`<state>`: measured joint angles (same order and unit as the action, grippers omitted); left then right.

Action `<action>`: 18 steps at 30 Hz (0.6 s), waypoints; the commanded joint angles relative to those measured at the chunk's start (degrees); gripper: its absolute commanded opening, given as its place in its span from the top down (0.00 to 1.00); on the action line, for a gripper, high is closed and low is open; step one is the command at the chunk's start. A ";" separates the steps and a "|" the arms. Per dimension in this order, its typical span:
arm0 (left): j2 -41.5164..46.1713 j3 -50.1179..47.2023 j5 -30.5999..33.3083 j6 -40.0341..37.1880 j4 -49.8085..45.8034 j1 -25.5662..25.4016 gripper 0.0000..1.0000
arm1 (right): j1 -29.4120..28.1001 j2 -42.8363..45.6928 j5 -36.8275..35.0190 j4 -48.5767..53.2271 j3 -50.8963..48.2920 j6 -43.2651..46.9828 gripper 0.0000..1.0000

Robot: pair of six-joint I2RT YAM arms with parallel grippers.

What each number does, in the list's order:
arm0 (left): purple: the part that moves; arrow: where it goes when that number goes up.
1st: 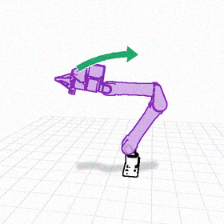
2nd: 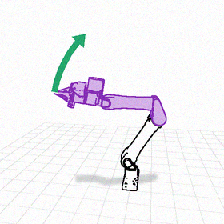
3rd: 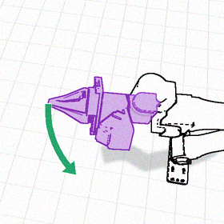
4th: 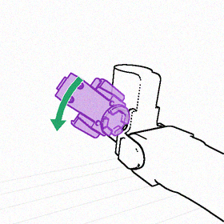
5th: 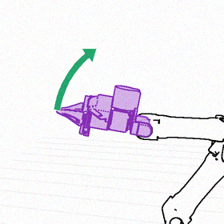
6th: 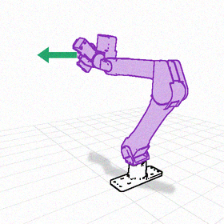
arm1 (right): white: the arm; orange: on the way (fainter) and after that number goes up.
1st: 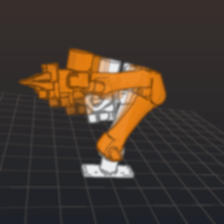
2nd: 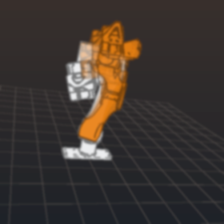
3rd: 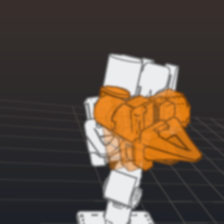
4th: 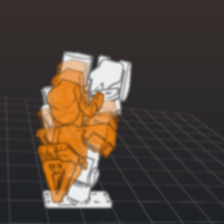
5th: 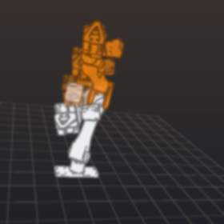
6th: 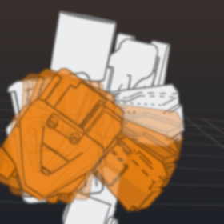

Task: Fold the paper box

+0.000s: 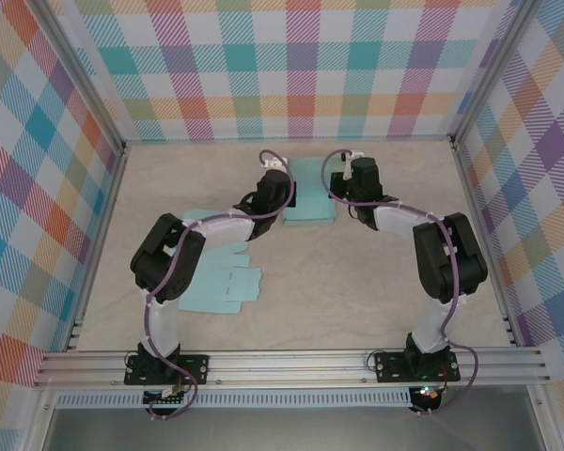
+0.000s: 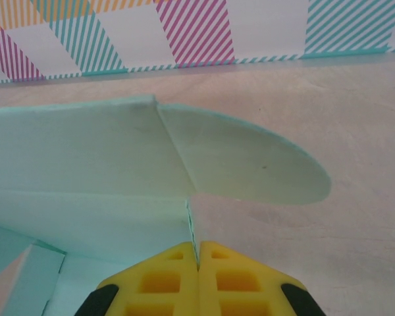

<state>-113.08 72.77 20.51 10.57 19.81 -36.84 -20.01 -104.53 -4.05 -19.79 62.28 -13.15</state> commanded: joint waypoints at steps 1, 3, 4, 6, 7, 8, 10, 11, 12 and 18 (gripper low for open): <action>-0.21 -1.42 1.26 2.09 4.64 -1.04 0.95 | -1.34 -0.47 1.56 -3.15 -1.11 -3.04 0.94; -0.25 -2.07 1.48 2.12 4.96 -1.29 0.95 | -1.60 -0.73 1.40 -3.02 -1.33 -3.49 0.94; -0.28 -2.32 1.58 2.09 4.96 -1.39 0.95 | -1.82 -0.73 1.27 -3.03 -1.52 -3.64 0.94; -0.30 -3.03 1.87 2.23 5.05 -1.65 0.95 | -2.29 -0.73 1.02 -3.15 -2.05 -3.73 0.93; -0.16 -3.52 1.90 2.26 5.27 -1.83 0.95 | -2.55 -0.69 0.76 -3.28 -2.42 -3.81 0.93; -0.13 -3.99 2.37 2.26 5.46 -2.04 0.95 | -2.79 -0.52 0.64 -3.44 -2.80 -3.90 0.93; 0.00 -4.80 2.86 2.55 5.67 -2.25 0.95 | -3.33 -0.12 0.14 -4.02 -3.79 -3.91 0.93; -0.09 -5.15 2.98 2.93 5.72 -2.36 0.95 | -3.68 0.02 -0.23 -4.19 -4.15 -3.84 0.93; -0.12 -5.47 3.04 3.14 5.83 -2.44 0.95 | -3.93 0.11 -0.52 -4.28 -4.47 -3.82 0.93; -0.21 -7.00 3.39 4.99 6.11 -2.95 0.95 | -5.73 0.45 -2.90 -4.60 -6.22 -3.18 0.93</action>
<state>-113.10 67.31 25.19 13.34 25.82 -37.82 -23.46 -104.53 -8.34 -26.06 58.17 -14.81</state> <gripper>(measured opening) 0.050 0.073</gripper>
